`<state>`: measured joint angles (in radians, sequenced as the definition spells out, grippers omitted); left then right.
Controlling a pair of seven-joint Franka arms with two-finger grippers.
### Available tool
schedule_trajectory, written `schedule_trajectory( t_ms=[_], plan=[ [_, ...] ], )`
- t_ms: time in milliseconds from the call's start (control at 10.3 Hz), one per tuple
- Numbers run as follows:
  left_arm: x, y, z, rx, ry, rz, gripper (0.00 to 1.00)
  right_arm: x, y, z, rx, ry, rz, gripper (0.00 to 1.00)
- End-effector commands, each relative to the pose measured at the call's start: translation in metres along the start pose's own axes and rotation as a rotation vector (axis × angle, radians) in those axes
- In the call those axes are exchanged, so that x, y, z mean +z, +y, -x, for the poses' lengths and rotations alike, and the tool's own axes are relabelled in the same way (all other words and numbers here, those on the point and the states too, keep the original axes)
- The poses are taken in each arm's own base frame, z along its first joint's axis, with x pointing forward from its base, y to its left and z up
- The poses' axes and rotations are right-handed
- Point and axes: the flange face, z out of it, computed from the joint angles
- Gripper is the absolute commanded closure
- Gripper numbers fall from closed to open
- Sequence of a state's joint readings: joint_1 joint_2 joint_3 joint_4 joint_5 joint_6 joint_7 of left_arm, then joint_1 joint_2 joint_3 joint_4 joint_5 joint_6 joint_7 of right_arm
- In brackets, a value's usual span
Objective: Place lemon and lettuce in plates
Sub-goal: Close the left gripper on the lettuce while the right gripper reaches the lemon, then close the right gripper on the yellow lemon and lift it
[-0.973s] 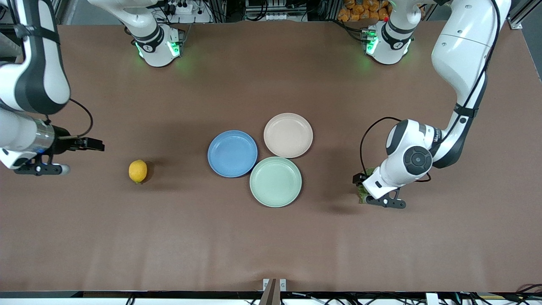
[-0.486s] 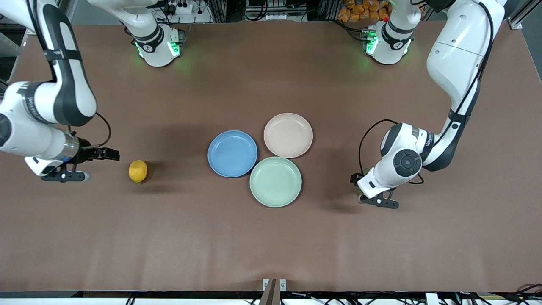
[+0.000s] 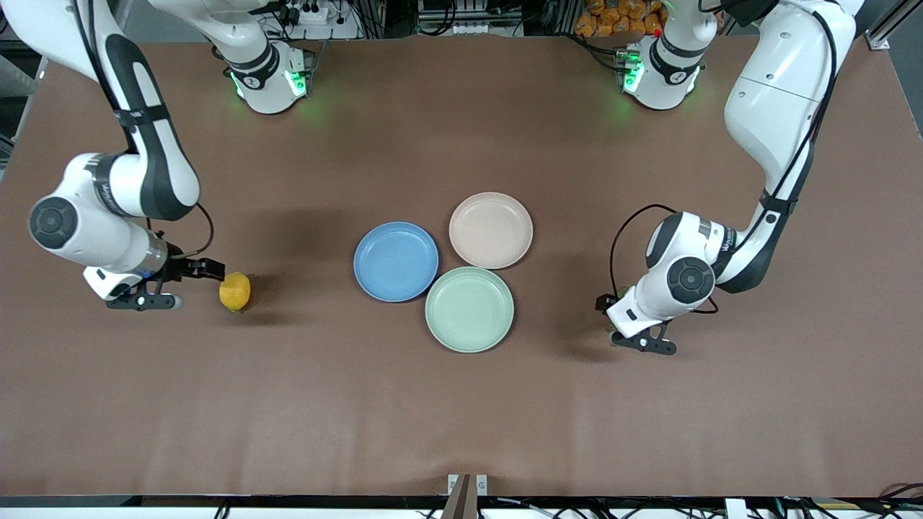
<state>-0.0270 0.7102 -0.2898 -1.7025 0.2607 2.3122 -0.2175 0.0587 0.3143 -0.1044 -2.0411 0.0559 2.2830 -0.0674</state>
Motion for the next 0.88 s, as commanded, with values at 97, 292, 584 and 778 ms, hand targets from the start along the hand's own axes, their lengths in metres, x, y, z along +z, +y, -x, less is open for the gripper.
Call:
schedule_trajectory(
  t_ms=[97, 292, 584, 778],
  plan=[
    [0.007, 0.000, -0.002, 0.038, 0.010, -0.043, 0.00, 0.033, -0.008, 0.003, 0.029, 0.031, -0.018, 0.00],
    [0.008, -0.001, -0.002, 0.038, 0.009, -0.045, 0.00, 0.052, -0.008, 0.006, 0.028, 0.049, -0.011, 0.00],
    [0.009, -0.001, -0.001, 0.039, 0.006, -0.044, 0.00, 0.076, -0.009, 0.011, 0.026, 0.065, -0.001, 0.00],
    [0.013, -0.001, 0.000, 0.038, -0.002, -0.044, 0.00, 0.091, -0.011, 0.011, 0.039, 0.083, 0.005, 0.00]
  ],
)
